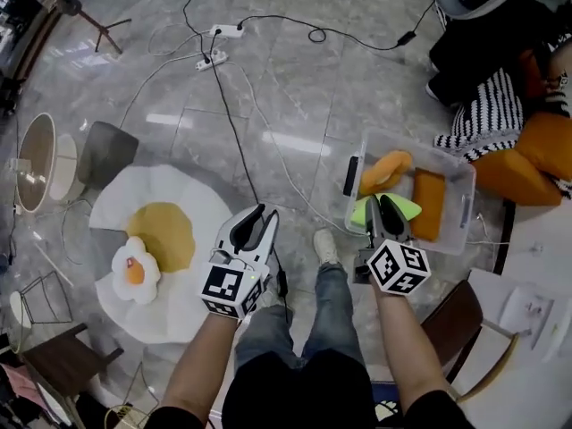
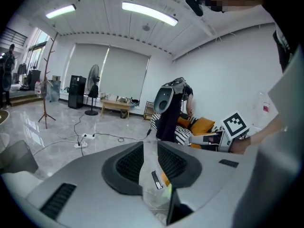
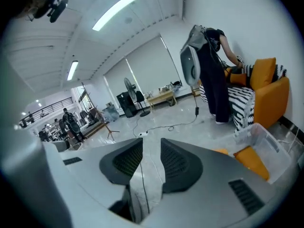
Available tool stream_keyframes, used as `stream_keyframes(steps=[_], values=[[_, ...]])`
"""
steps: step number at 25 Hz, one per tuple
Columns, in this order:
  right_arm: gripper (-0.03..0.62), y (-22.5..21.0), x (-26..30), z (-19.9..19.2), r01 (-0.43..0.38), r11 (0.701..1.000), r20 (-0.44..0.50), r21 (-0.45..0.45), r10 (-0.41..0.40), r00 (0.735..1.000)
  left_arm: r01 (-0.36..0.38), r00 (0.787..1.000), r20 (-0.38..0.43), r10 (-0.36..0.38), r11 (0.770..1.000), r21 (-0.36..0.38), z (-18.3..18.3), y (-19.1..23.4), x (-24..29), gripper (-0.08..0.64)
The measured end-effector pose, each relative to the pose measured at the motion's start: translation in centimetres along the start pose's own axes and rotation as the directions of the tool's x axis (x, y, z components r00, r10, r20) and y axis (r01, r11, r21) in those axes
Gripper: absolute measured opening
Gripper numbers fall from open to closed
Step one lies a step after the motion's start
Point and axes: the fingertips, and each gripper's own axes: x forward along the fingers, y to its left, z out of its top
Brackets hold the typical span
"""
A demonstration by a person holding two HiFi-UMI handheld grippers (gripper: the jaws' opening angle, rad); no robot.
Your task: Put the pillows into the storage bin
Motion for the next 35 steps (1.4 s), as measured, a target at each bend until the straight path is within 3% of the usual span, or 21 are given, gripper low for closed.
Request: stream_keyframes(steps=[5,10,14,17,20,25,30,33,35], values=[[0.12,8.2,-3.3,4.6,-0.095,0.989,0.024,-0.115,0.098,0.995,-0.097,0.992,0.084,0.095,0.995,0.011,5.9,2.6,-7.9,0.104],[0.115,17.2,-5.8,6.8,-0.231,0.953,0.023,-0.194,0.24,0.97,-0.205,0.967,0.158,0.2,0.979,0.017,10.0,5.3,-15.6,0.104],[0.112,25.4,-7.6,6.6,-0.371,0.892,-0.018,-0.26,0.379,0.925,-0.29,0.939,0.185,0.289,0.957,-0.027,10.8,7.0,-22.3,0.104],[0.11,31.2,-7.9,6.7,-0.486,0.818,-0.057,-0.307,0.495,0.867,-0.38,0.903,0.193,0.383,0.923,-0.051,10.8,8.3,-26.3,0.104],[0.107,35.4,-7.6,7.0,-0.595,0.738,-0.104,-0.317,0.597,0.796,-0.492,0.843,0.202,0.498,0.867,-0.085,10.7,9.5,-29.3,0.104],[0.103,39.1,-6.3,8.7,-0.716,0.608,-0.181,-0.343,0.705,0.685,-0.633,0.719,0.247,0.649,0.759,-0.153,12.8,9.9,-32.5,0.104],[0.101,42.4,-5.2,9.4,-0.831,0.434,-0.262,-0.348,0.806,0.531,-0.752,0.543,0.285,0.789,0.609,-0.253,13.7,8.9,-34.9,0.104],[0.101,43.9,-4.8,8.7,-0.876,0.336,-0.323,-0.347,0.834,0.448,-0.789,0.467,0.275,0.841,0.536,-0.3,13.2,7.1,-35.6,0.104],[0.101,45.0,-4.6,7.5,-0.904,0.278,-0.375,-0.325,0.84,0.393,-0.816,0.408,0.25,0.878,0.474,-0.33,12.1,5.7,-36.6,0.104]])
